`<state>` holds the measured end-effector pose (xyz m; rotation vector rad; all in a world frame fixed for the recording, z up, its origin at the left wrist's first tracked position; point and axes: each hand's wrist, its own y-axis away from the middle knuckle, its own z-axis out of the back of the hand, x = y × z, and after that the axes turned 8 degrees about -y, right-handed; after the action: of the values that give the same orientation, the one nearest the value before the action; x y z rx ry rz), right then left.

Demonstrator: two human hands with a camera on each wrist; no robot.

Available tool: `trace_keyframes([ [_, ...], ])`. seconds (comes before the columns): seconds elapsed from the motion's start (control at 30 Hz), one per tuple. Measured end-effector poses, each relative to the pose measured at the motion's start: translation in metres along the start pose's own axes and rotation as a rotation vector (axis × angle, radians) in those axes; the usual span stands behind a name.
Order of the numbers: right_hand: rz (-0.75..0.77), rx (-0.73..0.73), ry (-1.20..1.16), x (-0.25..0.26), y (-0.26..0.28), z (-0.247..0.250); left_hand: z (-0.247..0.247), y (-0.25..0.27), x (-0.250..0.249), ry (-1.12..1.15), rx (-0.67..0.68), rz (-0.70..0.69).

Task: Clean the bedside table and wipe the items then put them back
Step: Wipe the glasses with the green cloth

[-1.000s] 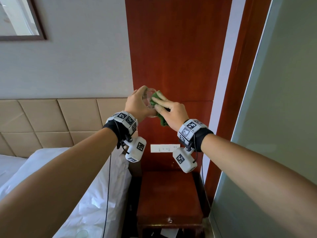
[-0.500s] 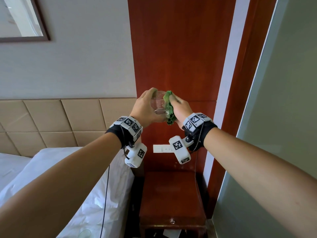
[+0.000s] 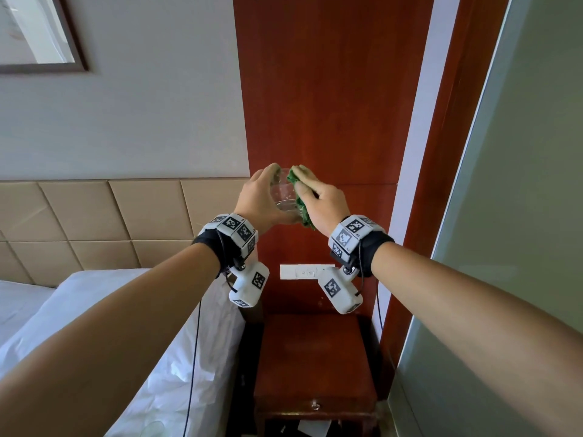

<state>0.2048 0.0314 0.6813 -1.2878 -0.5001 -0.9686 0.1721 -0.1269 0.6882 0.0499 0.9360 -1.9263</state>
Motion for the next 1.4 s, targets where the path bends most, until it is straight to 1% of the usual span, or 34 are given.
trace_keyframes([
  [0.2, -0.038, -0.055, 0.071, 0.006, -0.01, 0.007, -0.001, 0.002, -0.009, -0.073, 0.037, -0.052],
  [0.37, 0.068, -0.004, 0.135, -0.002, -0.004, 0.006, 0.001, -0.003, -0.009, -0.067, 0.026, -0.047],
  [0.47, 0.109, 0.023, 0.148, -0.006, 0.0, 0.008, -0.001, -0.006, -0.008, -0.048, 0.031, -0.004],
  [0.63, 0.245, 0.117, 0.2, -0.012, 0.008, 0.004, 0.001, -0.017, 0.004, -0.014, -0.012, 0.111],
  [0.7, 0.259, 0.115, 0.206, -0.013, 0.009, 0.005, 0.002, -0.018, 0.004, -0.007, -0.014, 0.119],
  [0.77, 0.253, 0.076, 0.198, -0.012, 0.009, 0.004, 0.002, -0.017, 0.001, 0.006, -0.034, 0.116],
  [0.83, 0.225, 0.054, 0.182, -0.012, 0.008, 0.001, 0.001, -0.016, -0.001, 0.008, -0.041, 0.105],
  [0.9, 0.167, 0.032, 0.171, -0.01, 0.007, -0.002, 0.0, -0.014, -0.001, 0.0, -0.042, 0.087],
  [1.1, -0.101, -0.073, 0.052, -0.001, -0.009, 0.002, -0.004, -0.009, -0.007, -0.027, -0.041, 0.016],
  [1.13, -0.157, -0.082, -0.006, -0.001, -0.011, 0.001, -0.004, -0.008, -0.009, -0.029, -0.037, 0.0],
  [1.27, -0.364, -0.118, -0.397, -0.005, -0.016, -0.002, -0.002, -0.008, -0.006, -0.02, -0.003, -0.017],
  [1.4, -0.429, -0.139, -0.628, -0.002, -0.016, 0.001, -0.005, -0.003, -0.003, 0.063, -0.025, 0.006],
])
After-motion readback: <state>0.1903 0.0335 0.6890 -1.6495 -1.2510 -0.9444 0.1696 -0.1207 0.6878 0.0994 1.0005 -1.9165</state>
